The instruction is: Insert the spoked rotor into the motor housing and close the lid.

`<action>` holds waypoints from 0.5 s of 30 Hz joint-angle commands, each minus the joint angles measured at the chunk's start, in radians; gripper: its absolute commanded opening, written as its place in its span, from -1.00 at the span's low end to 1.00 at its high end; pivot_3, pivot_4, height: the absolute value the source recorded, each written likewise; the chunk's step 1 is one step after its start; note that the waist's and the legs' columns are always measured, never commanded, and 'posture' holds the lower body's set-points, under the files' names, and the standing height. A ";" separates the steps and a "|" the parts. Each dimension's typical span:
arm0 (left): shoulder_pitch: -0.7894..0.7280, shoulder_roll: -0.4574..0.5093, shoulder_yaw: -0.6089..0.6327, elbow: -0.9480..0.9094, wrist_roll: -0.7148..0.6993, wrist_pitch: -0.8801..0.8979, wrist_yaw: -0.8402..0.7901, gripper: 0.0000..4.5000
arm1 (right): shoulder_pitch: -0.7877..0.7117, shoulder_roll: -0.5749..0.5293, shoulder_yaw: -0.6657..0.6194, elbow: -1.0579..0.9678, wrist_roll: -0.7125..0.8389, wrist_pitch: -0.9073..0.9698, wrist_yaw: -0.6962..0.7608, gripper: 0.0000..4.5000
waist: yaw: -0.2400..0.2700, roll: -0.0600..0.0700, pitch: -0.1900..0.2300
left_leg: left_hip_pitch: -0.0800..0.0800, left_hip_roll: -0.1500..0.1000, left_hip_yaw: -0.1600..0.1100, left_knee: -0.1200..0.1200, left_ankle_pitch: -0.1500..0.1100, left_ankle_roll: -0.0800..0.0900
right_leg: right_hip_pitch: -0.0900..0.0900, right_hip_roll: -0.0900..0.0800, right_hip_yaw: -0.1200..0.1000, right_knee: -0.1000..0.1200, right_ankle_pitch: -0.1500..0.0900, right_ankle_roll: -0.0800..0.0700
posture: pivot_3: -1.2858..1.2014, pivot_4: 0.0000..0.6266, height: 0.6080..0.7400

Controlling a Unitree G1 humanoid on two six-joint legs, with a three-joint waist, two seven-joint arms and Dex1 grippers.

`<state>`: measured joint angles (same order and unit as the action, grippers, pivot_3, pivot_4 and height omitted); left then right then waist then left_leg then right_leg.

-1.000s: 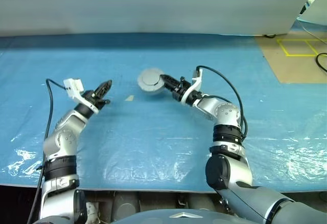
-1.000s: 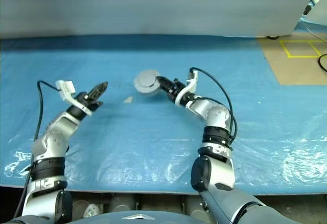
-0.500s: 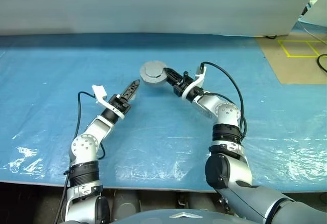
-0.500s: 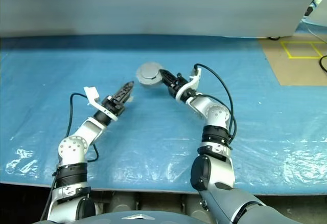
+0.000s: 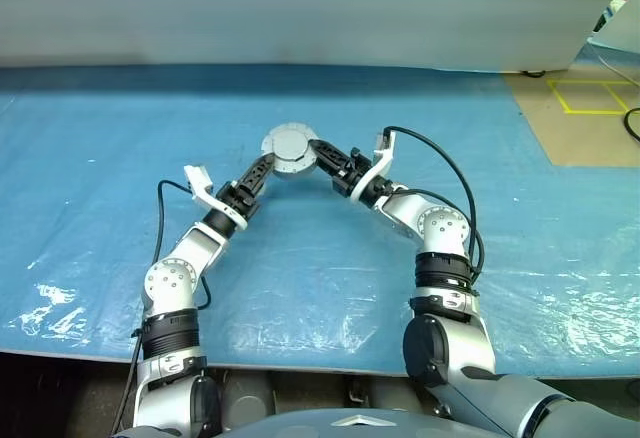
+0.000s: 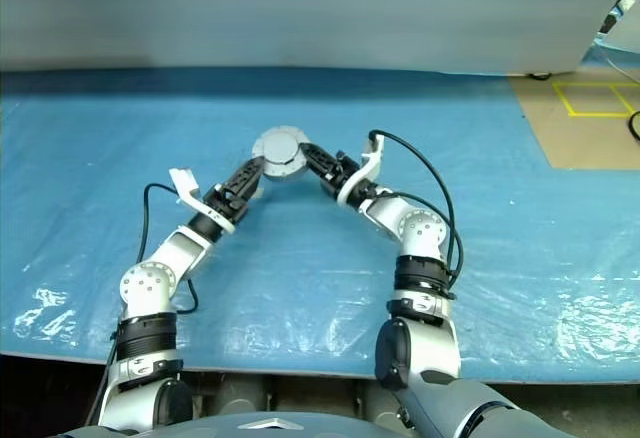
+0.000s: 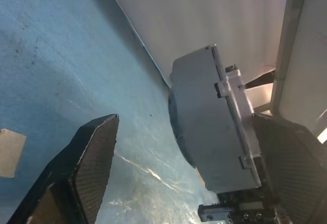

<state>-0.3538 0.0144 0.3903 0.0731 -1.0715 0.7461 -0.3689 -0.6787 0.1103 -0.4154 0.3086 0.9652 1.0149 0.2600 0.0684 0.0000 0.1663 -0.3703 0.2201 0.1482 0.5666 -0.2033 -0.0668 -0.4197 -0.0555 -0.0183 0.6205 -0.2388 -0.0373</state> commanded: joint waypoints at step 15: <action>0.004 0.002 -0.011 -0.038 -0.103 0.050 -0.002 0.38 | -0.002 0.014 0.059 -0.030 0.023 0.007 0.049 -0.49 | 0.001 0.000 0.000 | 0.000 0.000 -0.001 0.002 0.000 0.000 | 0.000 0.000 0.000 0.001 0.000 0.000 | 0.03 -0.52 1.00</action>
<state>-0.3441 0.0150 0.3931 0.0786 -1.1613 0.7972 -0.3556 -0.6669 0.1128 -0.3717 0.3097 0.9645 1.0291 0.2969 0.0690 0.0000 0.1663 -0.3705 0.2202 0.1476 0.5684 -0.2033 -0.0667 -0.4194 -0.0555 -0.0183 0.6220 -0.2387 -0.0371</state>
